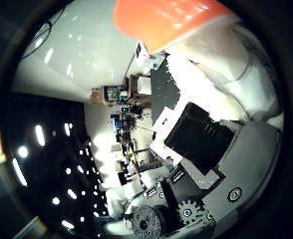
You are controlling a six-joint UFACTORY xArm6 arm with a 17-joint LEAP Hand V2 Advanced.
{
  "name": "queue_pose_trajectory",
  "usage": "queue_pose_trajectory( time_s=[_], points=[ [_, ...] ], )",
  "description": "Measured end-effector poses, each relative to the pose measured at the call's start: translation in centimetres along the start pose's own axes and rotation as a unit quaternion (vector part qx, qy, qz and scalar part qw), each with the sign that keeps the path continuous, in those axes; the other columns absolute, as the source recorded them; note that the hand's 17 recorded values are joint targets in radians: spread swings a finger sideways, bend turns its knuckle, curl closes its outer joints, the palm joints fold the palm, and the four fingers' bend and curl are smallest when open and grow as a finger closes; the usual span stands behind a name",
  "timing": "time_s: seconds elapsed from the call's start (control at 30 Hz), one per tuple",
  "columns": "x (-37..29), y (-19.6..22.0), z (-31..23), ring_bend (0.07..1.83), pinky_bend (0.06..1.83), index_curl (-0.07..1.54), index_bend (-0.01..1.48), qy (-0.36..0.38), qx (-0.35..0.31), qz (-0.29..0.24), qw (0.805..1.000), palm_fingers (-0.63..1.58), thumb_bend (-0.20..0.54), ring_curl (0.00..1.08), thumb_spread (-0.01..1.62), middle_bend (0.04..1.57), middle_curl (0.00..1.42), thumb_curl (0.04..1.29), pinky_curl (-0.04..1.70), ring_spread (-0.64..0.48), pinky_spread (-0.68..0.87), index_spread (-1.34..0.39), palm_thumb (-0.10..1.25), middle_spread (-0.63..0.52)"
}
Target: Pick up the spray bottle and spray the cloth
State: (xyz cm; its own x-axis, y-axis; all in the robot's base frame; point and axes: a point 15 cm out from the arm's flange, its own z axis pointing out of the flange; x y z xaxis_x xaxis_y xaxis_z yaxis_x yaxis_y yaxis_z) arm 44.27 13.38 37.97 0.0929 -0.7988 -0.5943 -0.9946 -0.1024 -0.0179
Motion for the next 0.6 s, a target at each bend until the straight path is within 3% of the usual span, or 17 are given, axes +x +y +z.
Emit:
queue_pose_trajectory(
  time_s=[0.27,0.6],
  points=[
    [-0.2,-0.7,-0.2,1.45,1.33,0.67,1.15,0.002,0.005,-0.008,1.0,1.19,-0.007,0.63,1.09,1.29,0.83,1.02,0.64,-0.21,-0.31,-0.29,0.94,-0.21],
    [-4.6,-0.6,-6.6,1.46,1.33,0.67,1.15,0.01,0.058,-0.053,0.997,1.19,-0.009,0.63,1.07,1.29,0.82,1.03,0.64,-0.21,-0.31,-0.29,0.94,-0.21]
  ],
)
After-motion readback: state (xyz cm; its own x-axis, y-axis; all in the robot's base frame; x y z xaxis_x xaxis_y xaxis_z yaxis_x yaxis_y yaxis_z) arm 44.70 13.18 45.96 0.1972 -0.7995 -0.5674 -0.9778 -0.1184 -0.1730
